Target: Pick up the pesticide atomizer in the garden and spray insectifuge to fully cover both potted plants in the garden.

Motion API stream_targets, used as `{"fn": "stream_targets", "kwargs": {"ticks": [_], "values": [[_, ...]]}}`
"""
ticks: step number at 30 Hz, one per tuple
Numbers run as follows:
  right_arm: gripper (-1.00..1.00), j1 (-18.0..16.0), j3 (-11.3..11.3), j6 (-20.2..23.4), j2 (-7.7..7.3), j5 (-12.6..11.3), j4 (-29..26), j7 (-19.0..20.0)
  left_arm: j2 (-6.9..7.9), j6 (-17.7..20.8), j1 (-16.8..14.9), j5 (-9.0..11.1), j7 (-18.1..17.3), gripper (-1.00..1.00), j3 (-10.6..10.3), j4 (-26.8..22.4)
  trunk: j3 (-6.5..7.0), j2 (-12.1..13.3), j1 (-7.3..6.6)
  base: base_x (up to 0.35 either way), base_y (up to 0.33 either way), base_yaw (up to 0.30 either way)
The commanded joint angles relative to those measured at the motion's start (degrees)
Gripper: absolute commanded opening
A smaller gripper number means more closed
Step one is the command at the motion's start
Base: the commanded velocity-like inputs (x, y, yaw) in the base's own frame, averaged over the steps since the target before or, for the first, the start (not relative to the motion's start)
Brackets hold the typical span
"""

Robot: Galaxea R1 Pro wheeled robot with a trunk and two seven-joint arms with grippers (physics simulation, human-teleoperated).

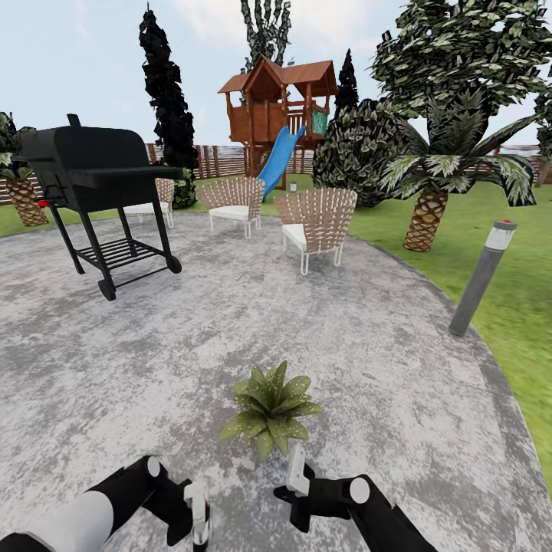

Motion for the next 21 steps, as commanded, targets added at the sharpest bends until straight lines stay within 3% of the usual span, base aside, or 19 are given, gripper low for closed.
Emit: {"fn": "stream_targets", "kwargs": {"ticks": [1, 5, 6, 10, 12, 14, 16, 18, 20, 21], "values": [[-1.00, 0.0, -0.1, -0.2, -0.06, 0.6, -0.2, 0.0, 1.90, -0.4, 0.1, -0.4, -0.2, -1.00, 0.3, 0.0, -0.05, 0.0, -0.01, 0.000, 0.000, 0.000], [-1.00, 0.0, -0.2, 0.0, -0.09, 0.6, -0.4, -0.5, 4.47, -0.2, 0.1, -0.3, 0.3, -1.00, 0.6, 3.6, -0.05, 0.0, -0.01, 0.000, 0.000, 0.000], [1.00, 0.0, -0.2, 0.1, -0.09, 0.7, -0.4, -0.7, 5.32, -0.1, 0.1, -0.2, 1.5, -1.00, 0.7, 4.3, -0.05, 0.0, -0.01, 0.000, 0.000, 0.000], [1.00, 0.0, -0.2, 0.0, -0.37, 0.7, -0.2, -0.9, 6.26, 0.1, 0.1, 0.2, 6.0, -1.00, 1.0, 5.0, -0.05, 0.0, -0.01, 0.000, 0.000, 0.000], [1.00, 0.0, -0.2, -0.2, -2.09, 0.7, 0.3, -2.1, 6.32, 0.2, 0.2, 1.7, 7.2, -1.00, 2.2, 5.4, -0.05, 0.0, -0.01, 0.000, 0.000, 0.000], [1.00, 0.2, -0.2, -0.4, -5.07, 0.4, 3.5, -6.3, 6.33, 0.2, 0.4, 5.1, 9.8, -1.00, 3.7, 7.1, -0.05, 0.0, -0.01, 0.000, 0.000, 0.000], [1.00, 0.2, -1.0, -0.5, -6.11, 0.3, 8.8, -12.9, 6.11, 0.2, 0.7, 8.3, 13.8, -1.00, 4.2, 7.8, -0.05, 0.0, -0.01, 0.000, 0.000, 0.000], [1.00, 0.2, -3.4, -1.1, -6.50, 0.2, 14.0, -20.5, 5.64, 0.1, 1.2, 11.3, 18.2, -1.00, 4.4, 8.2, -0.05, 0.0, -0.01, 0.000, 0.000, 0.000], [1.00, 0.2, -7.3, -2.9, -6.62, 0.2, 18.3, -25.9, 4.44, 0.1, 1.8, 15.6, 22.6, -1.00, 4.5, 8.4, -0.05, 0.0, -0.01, 0.000, 0.000, 0.000], [1.00, 0.3, -10.4, -4.2, -6.65, 0.2, 20.6, -27.7, 3.44, 0.1, 2.3, 18.8, 25.4, -1.00, 4.6, 8.5, -0.05, 0.0, -0.01, 0.000, 0.000, 0.000]]}}
